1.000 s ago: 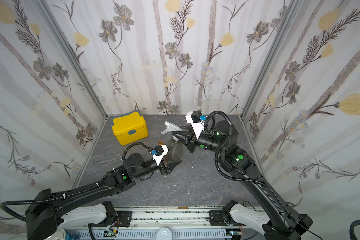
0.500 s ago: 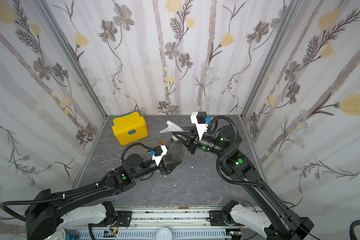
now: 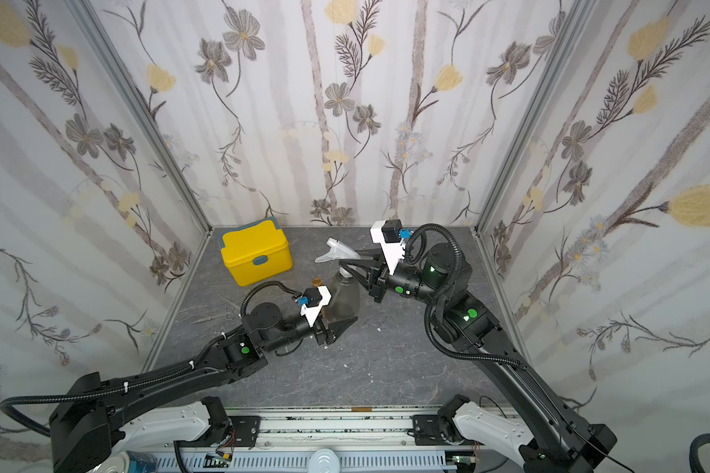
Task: Attach spray nozzles to spray bottles
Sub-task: Screw the spray nozzle on the spray bottle.
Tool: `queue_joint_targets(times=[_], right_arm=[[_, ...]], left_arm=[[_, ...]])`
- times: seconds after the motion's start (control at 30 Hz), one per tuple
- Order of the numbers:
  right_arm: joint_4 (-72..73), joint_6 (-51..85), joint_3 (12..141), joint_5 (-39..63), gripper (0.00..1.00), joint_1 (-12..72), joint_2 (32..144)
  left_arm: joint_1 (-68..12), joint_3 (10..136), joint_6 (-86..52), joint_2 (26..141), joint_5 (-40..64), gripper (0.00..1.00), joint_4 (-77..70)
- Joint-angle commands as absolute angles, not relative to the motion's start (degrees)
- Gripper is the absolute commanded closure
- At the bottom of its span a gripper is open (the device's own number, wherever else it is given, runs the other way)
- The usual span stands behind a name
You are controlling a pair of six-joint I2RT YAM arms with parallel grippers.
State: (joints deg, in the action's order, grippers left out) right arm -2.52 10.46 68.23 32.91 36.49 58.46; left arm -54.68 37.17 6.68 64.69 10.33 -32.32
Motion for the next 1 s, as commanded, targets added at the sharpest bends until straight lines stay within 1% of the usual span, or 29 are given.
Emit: queue_joint_targets(times=[0.0, 0.17, 0.27, 0.47, 0.57, 0.67, 0.77, 0.83, 0.97], right_arm=[[-9.3, 8.1, 67.0, 36.6, 0.84, 36.6, 58.0], [-11.9, 6.8, 67.8, 37.7, 0.85, 36.6, 58.8], [-11.0, 7.2, 67.5, 37.7, 0.85, 36.6, 58.9], [-3.3, 13.1, 62.5, 35.9, 0.85, 36.6, 56.7], [-0.5, 16.0, 60.0, 33.4, 0.85, 36.6, 55.5], [0.5, 18.0, 58.0, 28.2, 0.85, 36.9, 54.1], [-0.6, 19.0, 57.0, 20.5, 0.86, 38.8, 53.4], [-1.3, 19.3, 56.4, 12.7, 0.87, 42.1, 53.5], [-0.8, 19.8, 55.9, 1.6, 0.85, 49.6, 55.4]], left_arm=[[-54.6, 38.2, 6.4, 64.7, 9.7, 0.31, -38.7], [-54.6, 38.2, 6.4, 64.8, 9.9, 0.31, -38.5], [-54.6, 38.1, 6.5, 64.5, 9.6, 0.31, -38.7], [-54.6, 37.7, 6.4, 64.0, 8.8, 0.31, -39.5], [-54.6, 37.6, 6.2, 63.8, 8.4, 0.31, -39.7], [-54.6, 37.6, 5.9, 63.6, 6.9, 0.31, -40.3], [-54.6, 37.7, 5.5, 63.5, 5.4, 0.31, -40.7], [-54.6, 37.9, 5.0, 63.7, 3.7, 0.31, -40.8], [-54.6, 38.1, 5.0, 63.9, 1.3, 0.31, -40.9]])
